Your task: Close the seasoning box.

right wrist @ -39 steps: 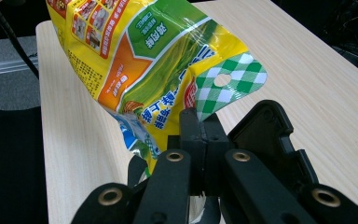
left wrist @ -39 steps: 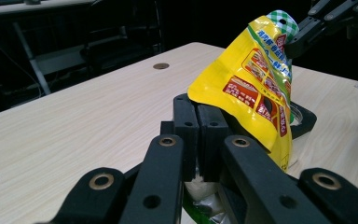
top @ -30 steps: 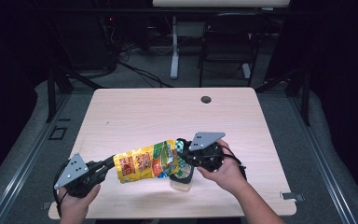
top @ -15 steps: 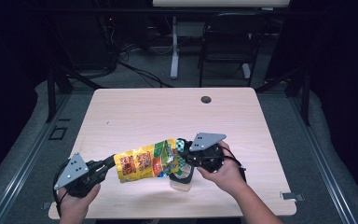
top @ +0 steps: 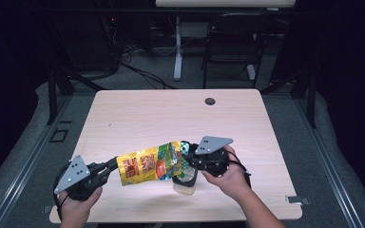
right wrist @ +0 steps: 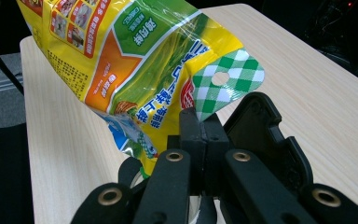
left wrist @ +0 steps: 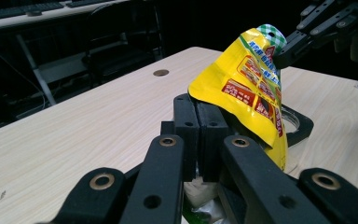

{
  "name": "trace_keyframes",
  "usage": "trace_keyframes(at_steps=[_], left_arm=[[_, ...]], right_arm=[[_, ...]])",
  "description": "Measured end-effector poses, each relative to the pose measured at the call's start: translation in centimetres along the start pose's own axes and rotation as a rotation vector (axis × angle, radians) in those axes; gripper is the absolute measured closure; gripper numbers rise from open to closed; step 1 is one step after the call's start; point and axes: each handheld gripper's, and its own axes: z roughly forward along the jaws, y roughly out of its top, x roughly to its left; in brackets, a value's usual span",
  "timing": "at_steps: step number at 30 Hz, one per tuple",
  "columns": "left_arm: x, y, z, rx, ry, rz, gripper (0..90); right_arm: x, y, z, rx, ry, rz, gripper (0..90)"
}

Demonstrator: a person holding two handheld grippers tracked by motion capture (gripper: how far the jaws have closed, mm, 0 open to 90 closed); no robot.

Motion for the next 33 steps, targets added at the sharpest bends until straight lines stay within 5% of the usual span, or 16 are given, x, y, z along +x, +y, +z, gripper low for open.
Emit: trace_keyframes(at_steps=[33], left_arm=[[-0.6,0.8,0.0,-0.016,-0.018,0.013,88.7]], right_arm=[[0.8,-1.9,-1.1,-0.067,0.001,0.056,90.0]])
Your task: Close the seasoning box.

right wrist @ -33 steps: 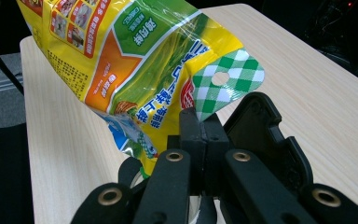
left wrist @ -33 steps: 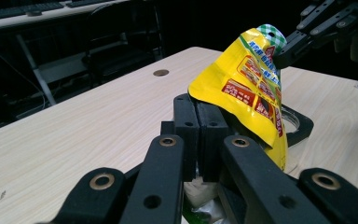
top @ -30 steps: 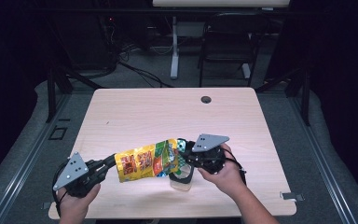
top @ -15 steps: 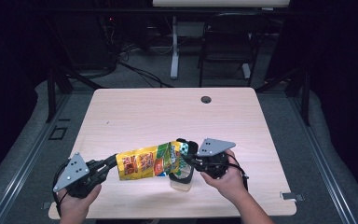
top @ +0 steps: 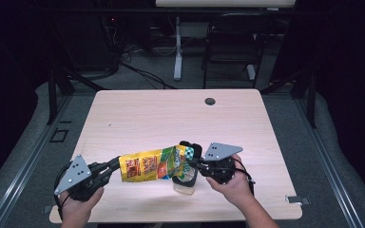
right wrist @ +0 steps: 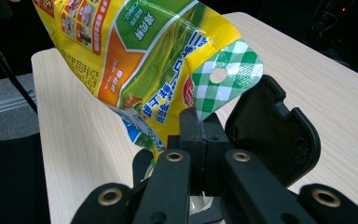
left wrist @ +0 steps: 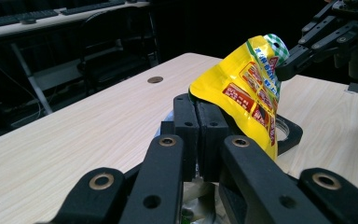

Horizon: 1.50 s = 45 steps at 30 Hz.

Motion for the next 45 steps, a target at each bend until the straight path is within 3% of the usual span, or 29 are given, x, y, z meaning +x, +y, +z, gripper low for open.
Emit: trace_keyframes(at_steps=[28,37,45], left_arm=[[0.4,0.0,0.3,0.018,0.016,-0.051,88.5],[0.0,0.5,0.4,0.035,0.030,-0.074,88.4],[-0.3,0.5,0.3,0.047,0.047,-0.108,88.3]], right_arm=[[0.3,-0.6,0.1,-0.049,-0.005,-0.004,90.0],[0.1,-1.3,0.2,-0.099,0.006,0.032,90.0],[0.0,-1.3,0.2,-0.099,0.025,0.051,90.0]])
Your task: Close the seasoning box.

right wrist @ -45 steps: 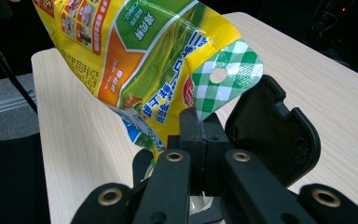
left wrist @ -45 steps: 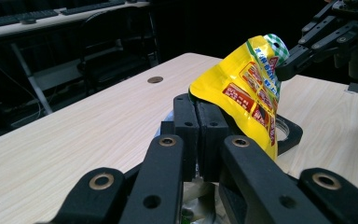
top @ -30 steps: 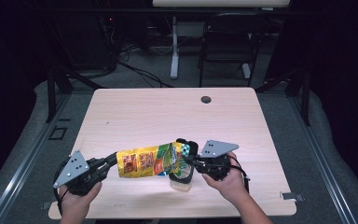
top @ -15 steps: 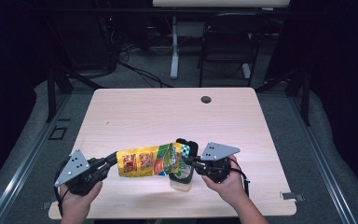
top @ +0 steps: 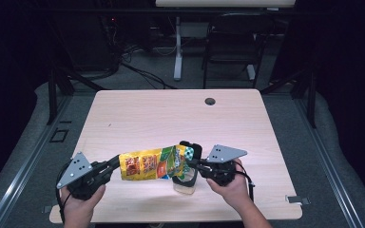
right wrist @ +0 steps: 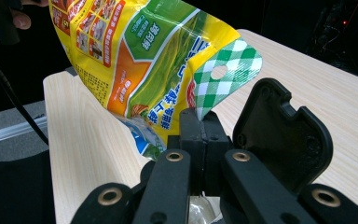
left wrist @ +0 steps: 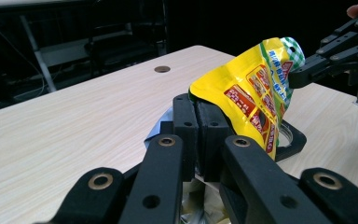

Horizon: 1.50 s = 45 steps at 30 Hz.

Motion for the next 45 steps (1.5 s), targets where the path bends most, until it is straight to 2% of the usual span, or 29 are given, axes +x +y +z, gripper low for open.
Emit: trace_keyframes(at_steps=[11,18,21,35,39,45], left_arm=[[0.0,0.3,0.0,0.027,0.003,-0.028,88.4],[0.2,0.5,0.3,0.031,-0.003,-0.063,88.4],[0.2,0.8,0.6,0.029,-0.002,-0.065,88.4],[-0.4,2.1,1.1,0.021,-0.008,-0.023,88.5],[-0.7,2.4,1.3,0.014,-0.011,-0.007,88.4],[-0.8,2.6,1.5,0.014,-0.017,-0.004,88.4]], right_arm=[[0.1,-0.2,-0.1,-0.007,0.003,0.011,90.0],[0.0,-0.3,0.0,-0.015,0.001,0.025,90.0],[0.0,-0.3,0.0,-0.011,-0.008,0.030,90.0],[-0.4,-0.6,-0.2,-0.036,-0.045,0.040,90.0],[-0.6,-1.0,-0.1,-0.019,-0.062,0.039,89.7],[-0.9,-1.5,-0.2,-0.029,-0.045,0.062,90.0]])
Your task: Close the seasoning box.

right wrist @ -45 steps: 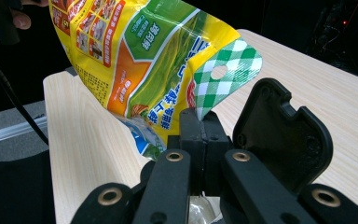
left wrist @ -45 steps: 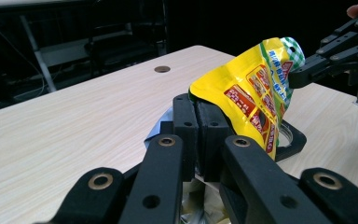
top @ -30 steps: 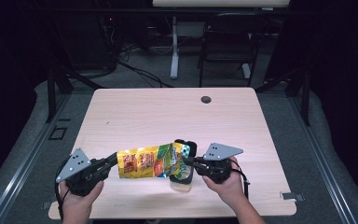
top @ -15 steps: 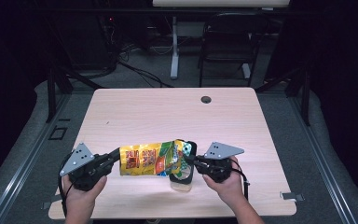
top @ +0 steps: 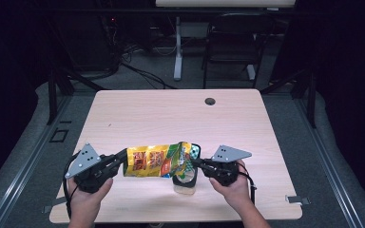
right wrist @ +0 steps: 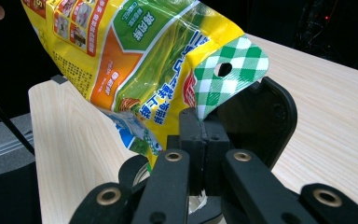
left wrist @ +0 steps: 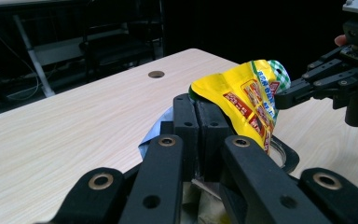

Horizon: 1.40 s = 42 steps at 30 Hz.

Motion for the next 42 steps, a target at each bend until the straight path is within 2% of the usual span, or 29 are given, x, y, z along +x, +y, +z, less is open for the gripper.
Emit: trace_keyframes(at_steps=[24,42], left_arm=[[0.11,-0.09,0.13,-0.011,-0.009,-0.018,88.3],[-0.09,0.12,0.23,-0.015,-0.011,-0.016,88.3]], right_arm=[[0.09,-0.14,-0.05,0.001,0.007,0.005,90.0],[0.08,-0.24,-0.10,0.011,0.003,0.009,90.0]])
